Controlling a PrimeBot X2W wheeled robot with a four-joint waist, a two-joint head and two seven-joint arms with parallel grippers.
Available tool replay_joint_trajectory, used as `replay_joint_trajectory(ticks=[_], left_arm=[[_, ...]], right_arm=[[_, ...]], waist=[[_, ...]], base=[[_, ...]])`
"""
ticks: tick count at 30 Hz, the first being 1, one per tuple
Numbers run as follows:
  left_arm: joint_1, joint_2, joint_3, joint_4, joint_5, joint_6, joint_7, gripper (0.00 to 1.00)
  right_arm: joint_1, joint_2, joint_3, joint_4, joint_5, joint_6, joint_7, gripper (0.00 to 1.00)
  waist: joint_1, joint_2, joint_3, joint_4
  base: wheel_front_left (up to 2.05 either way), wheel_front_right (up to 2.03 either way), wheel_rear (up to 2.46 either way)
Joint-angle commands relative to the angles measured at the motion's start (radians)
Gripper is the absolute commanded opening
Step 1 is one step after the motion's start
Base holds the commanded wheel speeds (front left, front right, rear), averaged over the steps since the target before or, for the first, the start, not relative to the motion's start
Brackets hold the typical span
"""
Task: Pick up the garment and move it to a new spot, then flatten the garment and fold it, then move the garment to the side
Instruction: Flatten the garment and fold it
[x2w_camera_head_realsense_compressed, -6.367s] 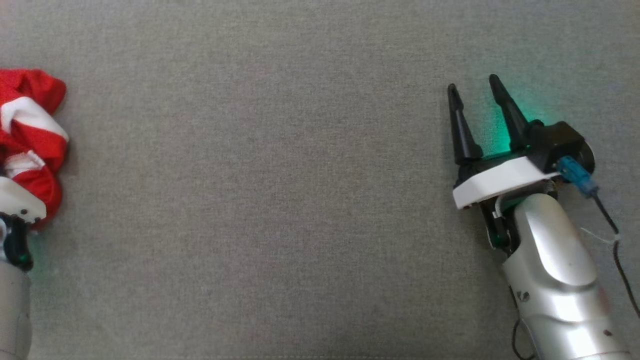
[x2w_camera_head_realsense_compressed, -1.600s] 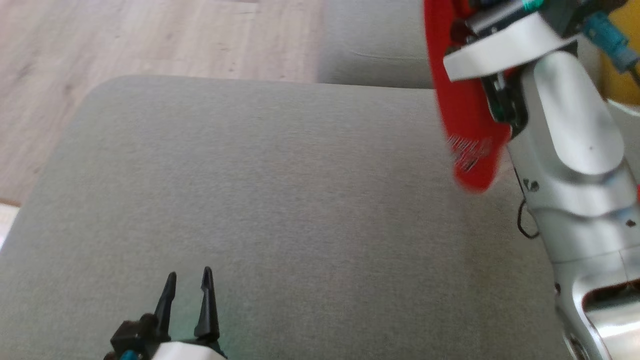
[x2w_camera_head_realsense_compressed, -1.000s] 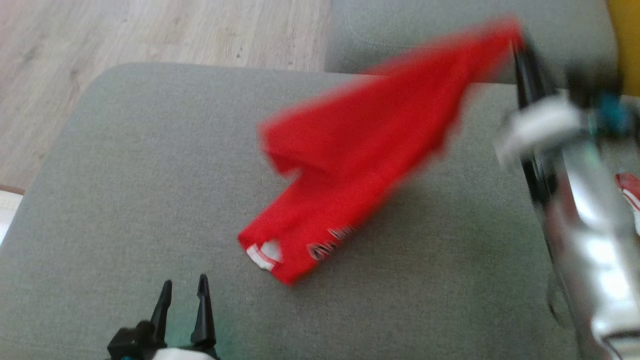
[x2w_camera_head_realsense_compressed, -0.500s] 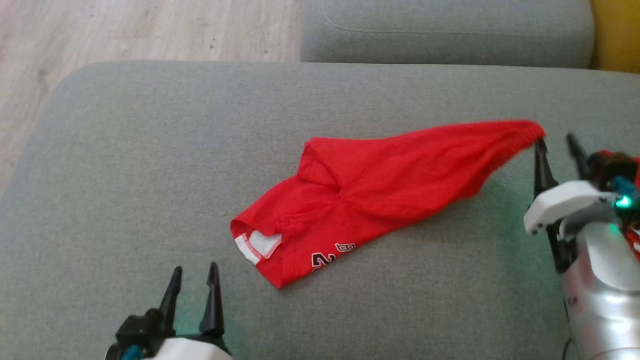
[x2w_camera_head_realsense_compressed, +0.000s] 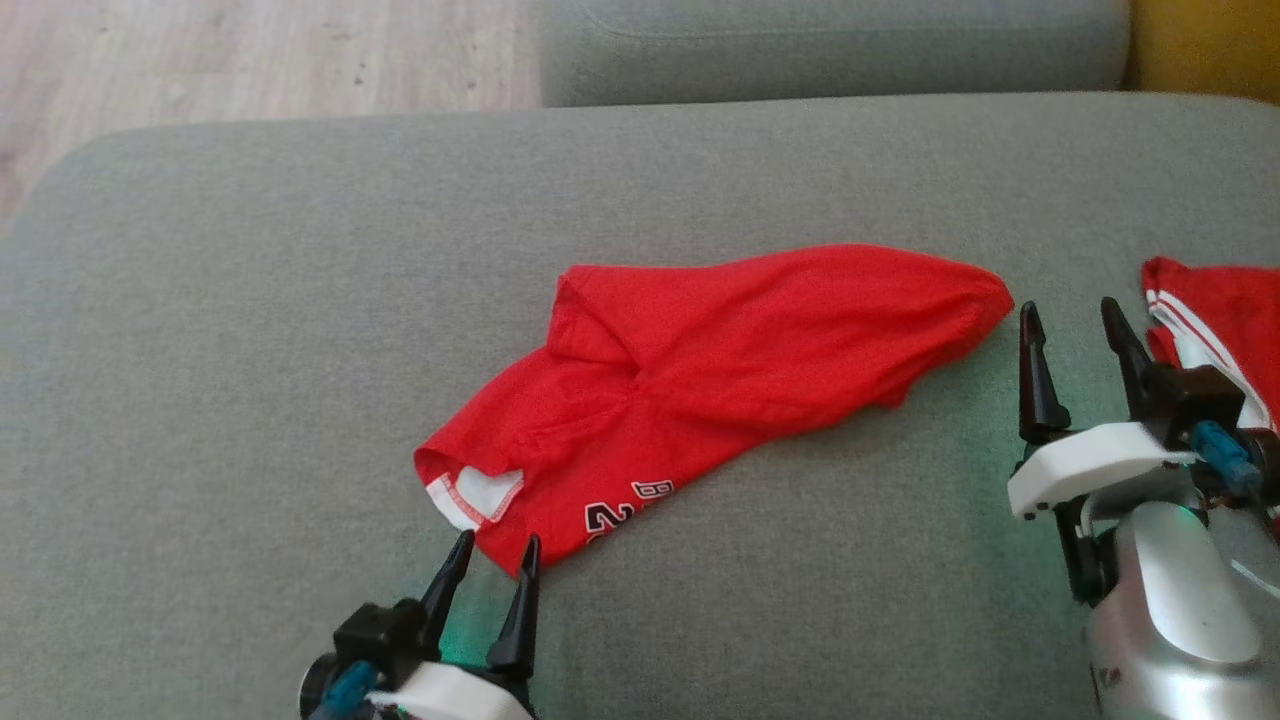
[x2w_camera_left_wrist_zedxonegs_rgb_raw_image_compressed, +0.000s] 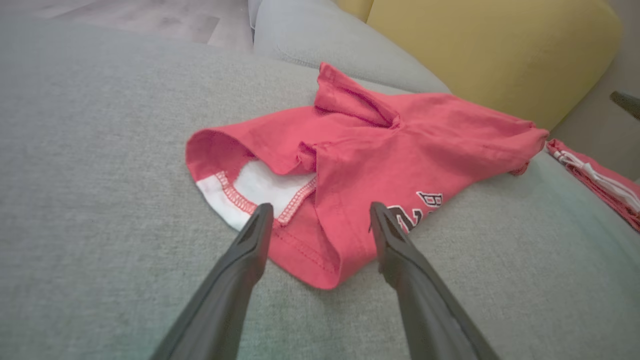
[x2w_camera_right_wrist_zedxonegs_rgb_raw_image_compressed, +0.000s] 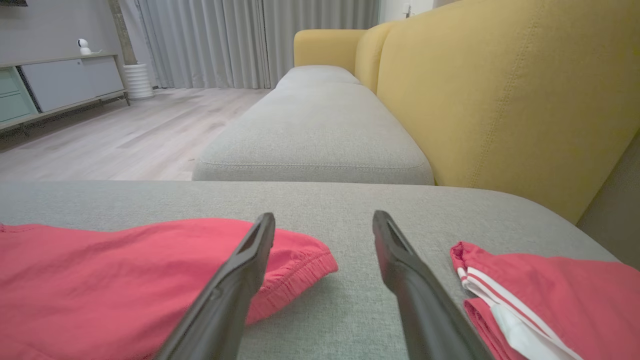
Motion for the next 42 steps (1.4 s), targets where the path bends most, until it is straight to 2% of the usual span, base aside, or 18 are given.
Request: replay_joint_trajectory(ticks=[1, 15, 16, 18, 19, 25, 37, 41, 42], left_arm=[[-0.052, 0.001, 0.017, -0.015, -0.004, -0.004, -0.01, 1.0], [-0.121, 0.001, -0.08, 0.12, -0.001, -0.006, -0.01, 1.0], [-0.126, 0.001, -0.081, 0.111, 0.006, -0.006, -0.01, 0.89], [-0.129, 0.001, -0.08, 0.081, 0.024, -0.006, -0.01, 0.17], [-0.128, 0.001, -0.088, 0.064, 0.03, -0.006, -0.01, 0.0], [-0.131, 0.006, -0.126, -0.029, 0.06, -0.006, -0.01, 0.0], [-0.189, 0.037, -0.159, -0.441, 0.102, -0.006, -0.01, 0.0], [-0.184, 0.037, -0.135, -0.469, 0.102, -0.006, -0.01, 0.0], [-0.186, 0.037, -0.126, -0.462, 0.103, -0.006, -0.01, 0.06]], right_arm=[[-0.016, 0.008, 0.032, -0.04, 0.005, -0.001, -0.006, 1.0], [0.017, 0.016, 0.044, -0.051, 0.032, -0.001, -0.006, 1.0], [0.018, 0.016, 0.042, -0.051, 0.035, -0.001, -0.006, 1.0], [0.022, 0.017, 0.037, -0.051, 0.041, -0.001, -0.006, 1.0], [0.026, 0.017, 0.034, -0.05, 0.044, -0.001, -0.006, 1.0], [0.048, 0.02, 0.021, -0.035, 0.065, -0.001, -0.006, 1.0], [0.089, 0.021, 0.005, -0.03, 0.114, -0.001, -0.006, 1.0], [0.087, 0.021, 0.0, -0.033, 0.117, -0.001, -0.006, 1.0], [0.086, 0.021, 0.002, -0.033, 0.119, -0.001, -0.006, 1.0]], waist=[[0.0, 0.0, 0.012, -0.013], [0.0, 0.0, 0.041, -0.071], [0.0, 0.0, 0.041, -0.07], [0.0, 0.0, 0.039, -0.065], [0.0, 0.0, 0.037, -0.061], [0.0, 0.0, 0.006, -0.028], [0.0, 0.0, -0.042, 0.025], [0.0, 0.0, -0.028, 0.025], [0.0, 0.0, -0.023, 0.024]], base=[[0.0, 0.0, 0.0], [0.0, 0.0, 0.0], [0.0, 0.0, 0.0], [0.0, 0.0, 0.0], [0.0, 0.0, 0.0], [0.0, 0.0, 0.0], [0.0, 0.0, 0.0], [0.0, 0.0, 0.0], [0.0, 0.0, 0.0]])
